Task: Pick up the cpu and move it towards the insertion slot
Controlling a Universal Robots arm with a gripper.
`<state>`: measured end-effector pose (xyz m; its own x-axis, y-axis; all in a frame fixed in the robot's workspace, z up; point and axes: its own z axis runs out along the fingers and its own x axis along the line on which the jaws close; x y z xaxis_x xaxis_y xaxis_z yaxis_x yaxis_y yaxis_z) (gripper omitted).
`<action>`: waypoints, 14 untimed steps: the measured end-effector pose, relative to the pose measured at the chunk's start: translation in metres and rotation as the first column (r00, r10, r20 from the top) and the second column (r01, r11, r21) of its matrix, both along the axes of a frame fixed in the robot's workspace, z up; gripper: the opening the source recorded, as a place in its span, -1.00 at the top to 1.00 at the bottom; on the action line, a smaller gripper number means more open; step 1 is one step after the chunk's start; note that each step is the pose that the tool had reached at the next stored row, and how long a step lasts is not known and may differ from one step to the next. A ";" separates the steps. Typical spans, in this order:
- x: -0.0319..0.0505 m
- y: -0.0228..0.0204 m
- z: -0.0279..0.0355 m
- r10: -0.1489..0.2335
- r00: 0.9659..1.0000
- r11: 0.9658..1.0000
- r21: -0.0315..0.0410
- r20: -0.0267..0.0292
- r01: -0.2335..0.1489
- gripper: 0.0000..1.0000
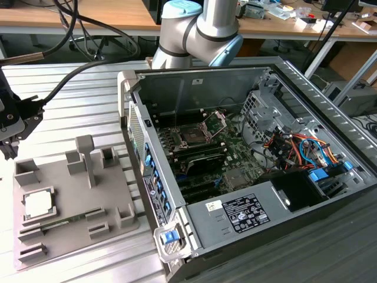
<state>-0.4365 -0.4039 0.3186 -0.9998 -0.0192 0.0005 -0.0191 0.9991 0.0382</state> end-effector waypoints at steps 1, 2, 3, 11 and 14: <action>0.0000 0.0000 -0.0003 0.000 1.000 1.000 0.000 0.000 0.000 0.79; 0.0000 0.0000 -0.0009 0.000 1.000 1.000 0.000 0.000 0.000 0.79; 0.0000 0.0000 -0.0010 0.000 1.000 1.000 0.000 0.000 0.000 0.79; 0.0000 0.0000 -0.0034 0.000 1.000 1.000 0.000 0.000 0.000 0.79; 0.0000 0.0000 -0.0068 0.000 1.000 1.000 0.000 0.000 0.000 0.79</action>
